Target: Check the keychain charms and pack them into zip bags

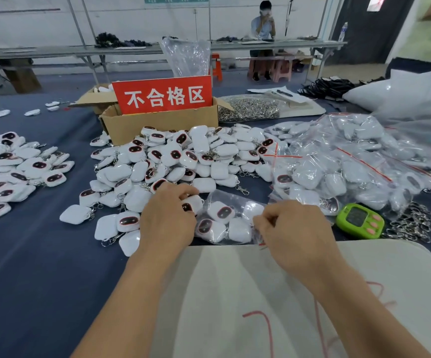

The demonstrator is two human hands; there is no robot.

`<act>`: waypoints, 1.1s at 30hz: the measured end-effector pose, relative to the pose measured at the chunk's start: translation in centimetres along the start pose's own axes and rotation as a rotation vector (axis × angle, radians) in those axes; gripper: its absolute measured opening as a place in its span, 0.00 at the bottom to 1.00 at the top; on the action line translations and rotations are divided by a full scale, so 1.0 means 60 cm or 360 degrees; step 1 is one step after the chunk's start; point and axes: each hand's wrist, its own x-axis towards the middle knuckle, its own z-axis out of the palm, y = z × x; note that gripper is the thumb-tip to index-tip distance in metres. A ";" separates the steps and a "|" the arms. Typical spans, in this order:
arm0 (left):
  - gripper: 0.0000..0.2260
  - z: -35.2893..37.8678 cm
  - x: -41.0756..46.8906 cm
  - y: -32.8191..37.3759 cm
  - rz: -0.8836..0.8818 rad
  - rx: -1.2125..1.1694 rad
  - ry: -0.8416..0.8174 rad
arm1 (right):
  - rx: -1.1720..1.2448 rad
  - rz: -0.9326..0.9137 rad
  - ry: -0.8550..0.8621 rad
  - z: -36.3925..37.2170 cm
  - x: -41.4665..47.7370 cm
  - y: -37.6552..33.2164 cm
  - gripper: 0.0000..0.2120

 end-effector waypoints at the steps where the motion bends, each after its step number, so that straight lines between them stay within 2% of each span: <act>1: 0.19 0.002 -0.002 0.001 0.0025 -0.0041 0.0002 | 0.0002 0.0025 -0.0061 -0.002 0.001 0.002 0.12; 3: 0.17 0.005 -0.006 0.005 0.0141 -0.0085 0.0054 | 0.0034 0.0030 -0.0093 -0.005 -0.001 -0.001 0.08; 5: 0.18 0.001 -0.010 0.016 0.0219 -0.0225 0.0152 | 0.0189 -0.0002 0.0061 -0.005 -0.007 -0.007 0.03; 7: 0.22 -0.004 -0.012 0.027 0.0257 -0.0412 0.0195 | 0.0479 -0.0054 0.0264 -0.003 -0.011 -0.013 0.12; 9: 0.25 -0.008 -0.015 0.039 0.0251 -0.0666 0.0129 | 0.0721 -0.0150 0.0337 0.001 -0.018 -0.024 0.19; 12: 0.26 -0.013 -0.020 0.050 0.0266 -0.0929 -0.0057 | 0.0858 -0.0177 0.0180 0.020 -0.026 -0.042 0.25; 14: 0.27 -0.014 -0.020 0.054 0.0254 -0.1046 -0.0215 | 0.0948 -0.0118 0.0053 0.031 -0.030 -0.047 0.26; 20: 0.24 -0.013 -0.016 0.060 0.0121 -0.1630 -0.0382 | 0.1159 -0.0098 -0.0107 0.032 -0.015 -0.036 0.12; 24: 0.21 -0.007 -0.018 0.059 -0.0102 -0.1945 -0.0412 | 0.1467 0.0005 -0.0148 0.032 -0.006 -0.031 0.08; 27: 0.14 -0.004 -0.018 0.057 -0.0215 -0.1882 -0.0501 | 0.1779 0.0187 -0.0150 0.030 0.005 -0.021 0.03; 29: 0.12 -0.002 -0.020 0.055 -0.0246 -0.1758 -0.0579 | 0.1805 0.0225 -0.0180 0.029 0.010 -0.013 0.08; 33: 0.09 -0.005 -0.023 0.061 -0.0254 -0.1690 -0.0647 | 0.1781 0.0176 -0.0194 0.021 0.011 -0.007 0.05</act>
